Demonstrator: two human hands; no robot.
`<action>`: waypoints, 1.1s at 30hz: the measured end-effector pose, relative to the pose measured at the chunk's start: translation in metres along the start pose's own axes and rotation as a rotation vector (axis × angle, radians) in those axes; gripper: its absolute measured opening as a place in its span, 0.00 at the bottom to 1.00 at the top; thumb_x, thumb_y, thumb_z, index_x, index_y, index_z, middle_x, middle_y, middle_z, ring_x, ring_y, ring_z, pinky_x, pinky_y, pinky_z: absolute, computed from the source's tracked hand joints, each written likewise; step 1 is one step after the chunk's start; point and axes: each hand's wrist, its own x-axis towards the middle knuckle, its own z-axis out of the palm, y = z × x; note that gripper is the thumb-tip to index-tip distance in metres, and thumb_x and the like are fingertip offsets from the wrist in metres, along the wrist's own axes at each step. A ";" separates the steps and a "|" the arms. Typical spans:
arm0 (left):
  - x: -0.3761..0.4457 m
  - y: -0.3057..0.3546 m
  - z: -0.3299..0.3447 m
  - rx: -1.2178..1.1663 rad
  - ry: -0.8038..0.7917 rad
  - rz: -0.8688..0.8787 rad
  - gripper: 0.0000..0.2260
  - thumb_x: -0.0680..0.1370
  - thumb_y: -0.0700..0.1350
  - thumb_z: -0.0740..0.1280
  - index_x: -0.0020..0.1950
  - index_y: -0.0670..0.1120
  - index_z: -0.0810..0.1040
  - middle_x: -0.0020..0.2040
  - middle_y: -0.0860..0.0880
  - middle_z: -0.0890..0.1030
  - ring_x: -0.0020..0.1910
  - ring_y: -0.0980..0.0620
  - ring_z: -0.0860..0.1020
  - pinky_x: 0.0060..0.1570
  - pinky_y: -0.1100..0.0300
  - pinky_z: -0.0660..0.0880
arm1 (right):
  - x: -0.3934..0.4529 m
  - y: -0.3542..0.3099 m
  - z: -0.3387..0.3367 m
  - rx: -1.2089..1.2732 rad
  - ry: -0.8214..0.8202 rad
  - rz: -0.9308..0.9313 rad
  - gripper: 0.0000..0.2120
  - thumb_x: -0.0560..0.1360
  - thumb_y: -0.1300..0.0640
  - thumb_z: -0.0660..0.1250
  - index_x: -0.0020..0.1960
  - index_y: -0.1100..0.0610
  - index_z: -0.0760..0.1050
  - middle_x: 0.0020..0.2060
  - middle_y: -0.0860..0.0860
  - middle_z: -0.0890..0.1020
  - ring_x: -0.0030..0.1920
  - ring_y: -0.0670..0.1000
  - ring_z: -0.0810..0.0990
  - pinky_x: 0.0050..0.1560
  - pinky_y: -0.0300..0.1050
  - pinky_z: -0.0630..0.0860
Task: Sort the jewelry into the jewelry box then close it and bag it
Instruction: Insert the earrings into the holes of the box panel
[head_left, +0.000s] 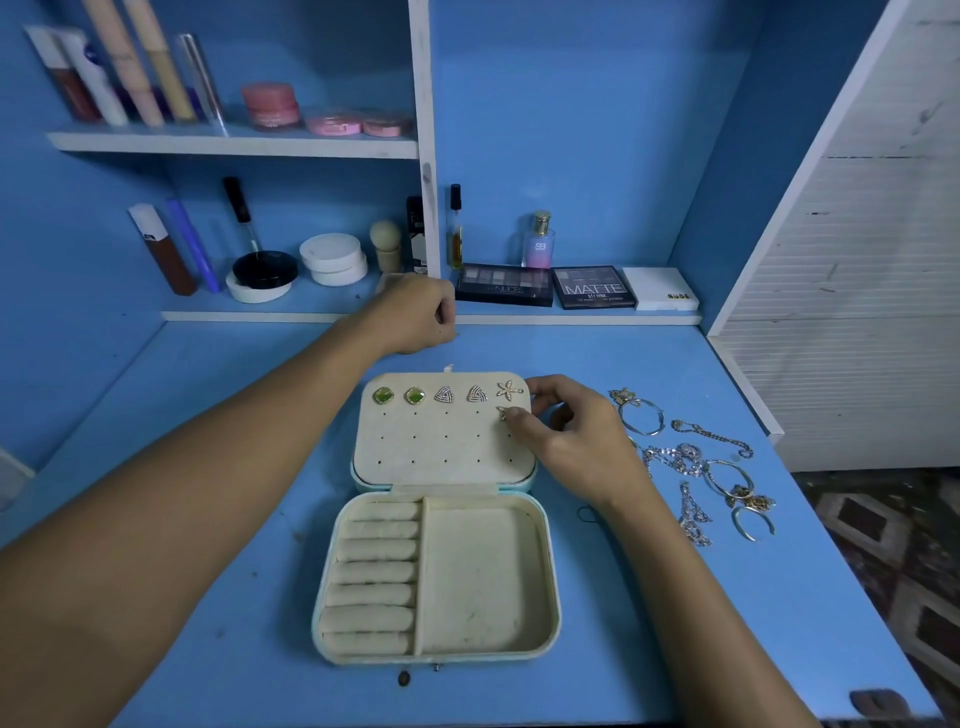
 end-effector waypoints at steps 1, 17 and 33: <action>-0.001 0.000 -0.003 -0.026 0.004 -0.008 0.03 0.75 0.39 0.69 0.43 0.46 0.78 0.41 0.50 0.81 0.42 0.50 0.79 0.46 0.57 0.77 | 0.000 -0.001 0.000 0.004 -0.001 -0.004 0.08 0.75 0.50 0.73 0.53 0.47 0.80 0.39 0.43 0.80 0.31 0.43 0.70 0.36 0.37 0.69; -0.037 -0.003 -0.045 -0.256 0.046 -0.134 0.04 0.75 0.42 0.75 0.48 0.49 0.85 0.46 0.52 0.84 0.44 0.58 0.80 0.51 0.61 0.78 | -0.018 -0.027 -0.011 0.116 -0.069 -0.089 0.11 0.76 0.57 0.71 0.52 0.46 0.72 0.36 0.51 0.84 0.36 0.48 0.76 0.41 0.37 0.72; -0.085 0.040 -0.056 -0.397 -0.072 -0.026 0.06 0.72 0.44 0.77 0.48 0.52 0.87 0.43 0.58 0.86 0.46 0.65 0.82 0.44 0.77 0.73 | -0.062 -0.011 -0.016 0.060 0.064 -0.429 0.08 0.70 0.58 0.76 0.43 0.52 0.77 0.38 0.46 0.83 0.40 0.51 0.82 0.41 0.46 0.79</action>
